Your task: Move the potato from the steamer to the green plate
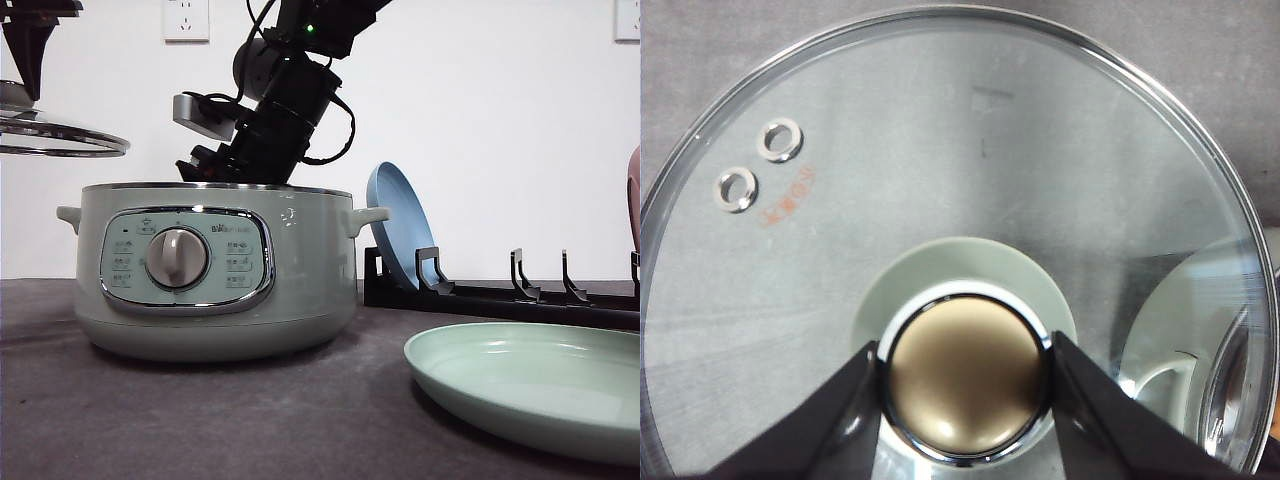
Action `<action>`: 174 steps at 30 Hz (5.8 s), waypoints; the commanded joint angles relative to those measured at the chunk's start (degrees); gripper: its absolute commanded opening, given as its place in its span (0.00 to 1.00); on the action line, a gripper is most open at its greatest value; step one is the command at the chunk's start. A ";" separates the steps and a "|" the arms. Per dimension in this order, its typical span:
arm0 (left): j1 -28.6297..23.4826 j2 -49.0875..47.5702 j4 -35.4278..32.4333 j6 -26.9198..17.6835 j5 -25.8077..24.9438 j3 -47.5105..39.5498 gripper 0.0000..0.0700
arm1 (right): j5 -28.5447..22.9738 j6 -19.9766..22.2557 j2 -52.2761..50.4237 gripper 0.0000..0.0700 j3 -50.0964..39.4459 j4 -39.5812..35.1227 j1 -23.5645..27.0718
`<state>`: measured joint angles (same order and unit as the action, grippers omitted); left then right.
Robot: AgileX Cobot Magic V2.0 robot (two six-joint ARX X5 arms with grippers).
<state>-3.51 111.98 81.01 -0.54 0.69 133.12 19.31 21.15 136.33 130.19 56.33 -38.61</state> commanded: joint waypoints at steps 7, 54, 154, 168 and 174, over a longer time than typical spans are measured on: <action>-0.02 -1.05 -1.50 -0.31 -0.04 2.78 0.00 | 0.19 -1.87 1.88 0.43 1.05 -0.92 -0.59; 0.17 -1.05 -2.43 1.66 -1.11 2.54 0.00 | -8.17 -11.32 -67.26 0.43 -45.86 14.56 6.36; 7.57 -0.31 1.50 4.07 -1.19 2.45 0.00 | -7.66 -29.70 -109.48 0.94 -61.43 9.38 14.39; 23.63 -0.31 1.51 3.80 -1.18 2.45 0.00 | -7.80 -29.75 -109.44 0.94 -61.46 3.55 14.39; 28.37 -0.31 1.51 3.02 -1.18 2.45 0.00 | -7.80 -30.20 -109.44 0.94 -61.46 3.67 14.39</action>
<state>24.35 111.98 81.08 2.87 -0.36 133.12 11.75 -8.03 26.65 68.01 60.55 -23.94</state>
